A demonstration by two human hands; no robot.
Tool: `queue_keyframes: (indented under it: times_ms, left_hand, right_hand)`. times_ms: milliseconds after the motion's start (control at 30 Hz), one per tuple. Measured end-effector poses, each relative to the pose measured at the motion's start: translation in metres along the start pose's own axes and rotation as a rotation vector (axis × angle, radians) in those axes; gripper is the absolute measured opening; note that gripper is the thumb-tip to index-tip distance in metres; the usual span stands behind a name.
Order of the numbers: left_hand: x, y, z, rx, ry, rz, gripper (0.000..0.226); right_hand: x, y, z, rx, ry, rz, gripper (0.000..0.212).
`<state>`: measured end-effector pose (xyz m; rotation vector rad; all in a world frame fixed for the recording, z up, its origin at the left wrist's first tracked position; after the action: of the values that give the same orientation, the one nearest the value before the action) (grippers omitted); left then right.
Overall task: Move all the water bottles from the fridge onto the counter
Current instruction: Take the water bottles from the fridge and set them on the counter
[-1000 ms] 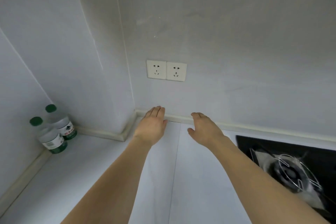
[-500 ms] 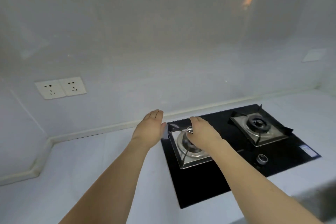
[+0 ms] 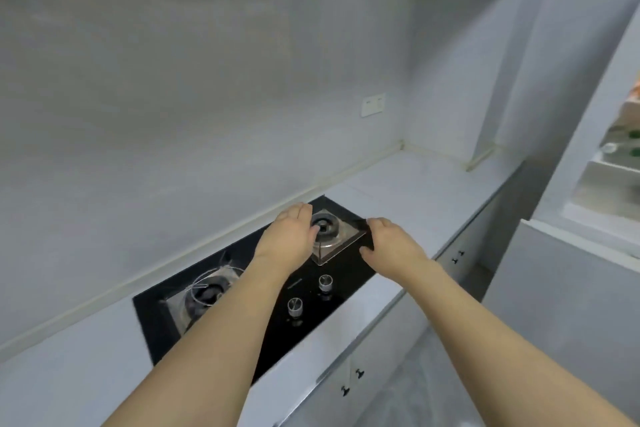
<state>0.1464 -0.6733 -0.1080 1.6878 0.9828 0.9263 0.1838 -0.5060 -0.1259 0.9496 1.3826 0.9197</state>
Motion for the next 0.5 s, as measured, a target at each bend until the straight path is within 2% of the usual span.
queue_keyframes:
  times_ms: [100, 500]
  left_hand:
    - [0.066, -0.010, -0.034, -0.007, -0.101, 0.025, 0.046]
    - [0.233, -0.075, -0.153, -0.047, -0.406, 0.159, 0.046]
  right_hand:
    - [0.066, 0.030, 0.011, 0.034, -0.121, -0.012, 0.049]
    - [0.229, 0.087, -0.010, 0.109, -0.363, -0.005, 0.049]
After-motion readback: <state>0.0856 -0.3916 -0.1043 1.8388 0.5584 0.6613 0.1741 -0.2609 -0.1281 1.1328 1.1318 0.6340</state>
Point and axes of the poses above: each hand's wrist, its own z-axis away from the middle knuckle, its own y-axis out of the back of the hand, x = y × z, the point moved 8 cm from there along -z, towards the middle knuckle, and after that the axes turned 2 degrees about -z, right-handed, at the moved point
